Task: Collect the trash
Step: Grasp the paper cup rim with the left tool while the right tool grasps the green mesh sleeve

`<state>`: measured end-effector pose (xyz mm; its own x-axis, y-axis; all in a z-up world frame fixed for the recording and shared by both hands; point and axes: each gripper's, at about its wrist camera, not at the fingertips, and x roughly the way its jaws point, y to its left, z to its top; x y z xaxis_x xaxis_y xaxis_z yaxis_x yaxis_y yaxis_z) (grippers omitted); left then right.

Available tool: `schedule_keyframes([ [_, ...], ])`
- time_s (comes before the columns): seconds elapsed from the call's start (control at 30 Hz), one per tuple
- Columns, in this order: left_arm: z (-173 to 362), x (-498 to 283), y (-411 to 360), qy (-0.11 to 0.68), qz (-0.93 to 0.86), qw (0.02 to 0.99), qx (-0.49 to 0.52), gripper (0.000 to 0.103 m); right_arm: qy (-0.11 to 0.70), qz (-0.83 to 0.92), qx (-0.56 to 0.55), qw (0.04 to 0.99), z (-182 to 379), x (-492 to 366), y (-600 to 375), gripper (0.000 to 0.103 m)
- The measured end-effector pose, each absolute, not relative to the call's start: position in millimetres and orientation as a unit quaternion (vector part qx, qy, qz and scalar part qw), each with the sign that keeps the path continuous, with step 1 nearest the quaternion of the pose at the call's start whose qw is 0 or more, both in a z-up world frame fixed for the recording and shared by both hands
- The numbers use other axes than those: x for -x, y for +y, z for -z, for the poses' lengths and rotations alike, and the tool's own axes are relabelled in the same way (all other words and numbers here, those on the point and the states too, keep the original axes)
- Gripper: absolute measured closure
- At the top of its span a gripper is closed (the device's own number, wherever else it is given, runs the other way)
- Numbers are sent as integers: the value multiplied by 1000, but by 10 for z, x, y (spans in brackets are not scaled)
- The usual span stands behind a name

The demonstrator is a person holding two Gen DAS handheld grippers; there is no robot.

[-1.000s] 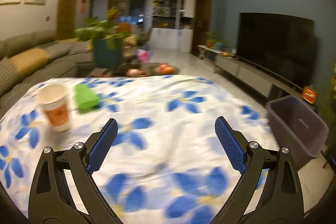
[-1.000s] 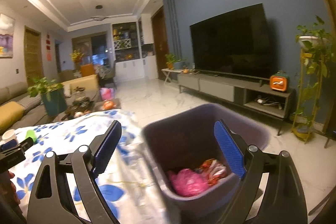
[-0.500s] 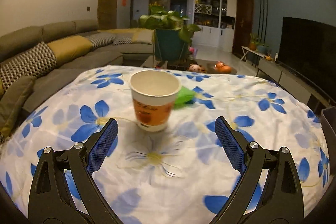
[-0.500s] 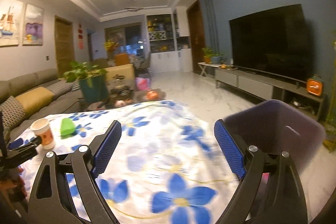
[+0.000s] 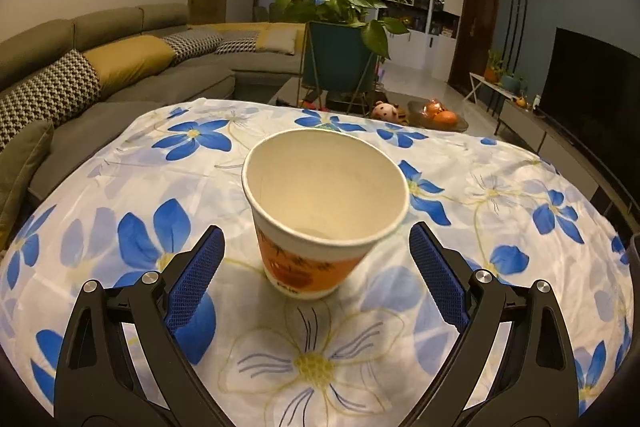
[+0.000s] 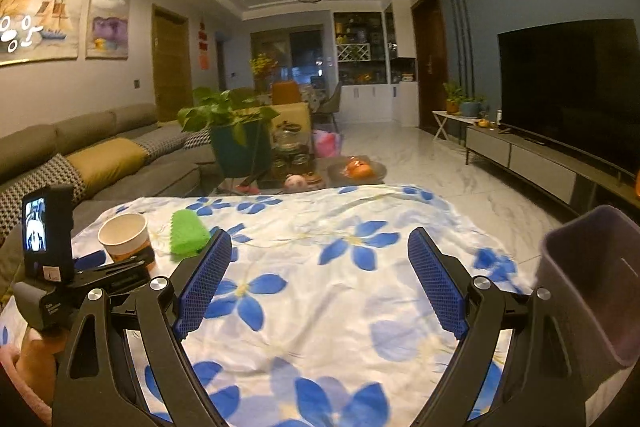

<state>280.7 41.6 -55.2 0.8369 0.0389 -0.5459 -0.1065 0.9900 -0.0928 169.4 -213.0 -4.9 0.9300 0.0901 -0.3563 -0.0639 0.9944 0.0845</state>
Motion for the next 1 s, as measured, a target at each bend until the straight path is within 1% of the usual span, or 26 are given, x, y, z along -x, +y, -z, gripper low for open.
schedule_keyframes([
  [0.03,557,-2825,435,284,-33,956,65,17,185,-43,-33,981,55,-1726,-2089,16],
  [0.1,573,-2868,450,288,-24,955,72,29,189,-51,-30,980,69,-1800,-2019,16],
  [0.17,609,-2912,481,298,-15,951,81,39,197,-57,-27,978,86,-1895,-1921,16],
  [0.3,607,-2920,557,293,-1,951,99,41,208,-67,-23,976,126,-2063,-1779,16],
  [0.4,538,-2890,611,286,-10,953,94,42,221,-71,-20,973,168,-2204,-1661,16],
  [0.67,277,-2900,1013,246,-93,961,81,41,251,-109,-13,962,332,-2677,-1147,16],
  [0.83,343,-2965,1316,243,-152,954,84,41,270,-131,1,954,428,-3018,-787,18],
  [1.0,454,-3074,1479,258,-155,948,106,41,292,-143,6,946,546,-3288,-521,21],
])
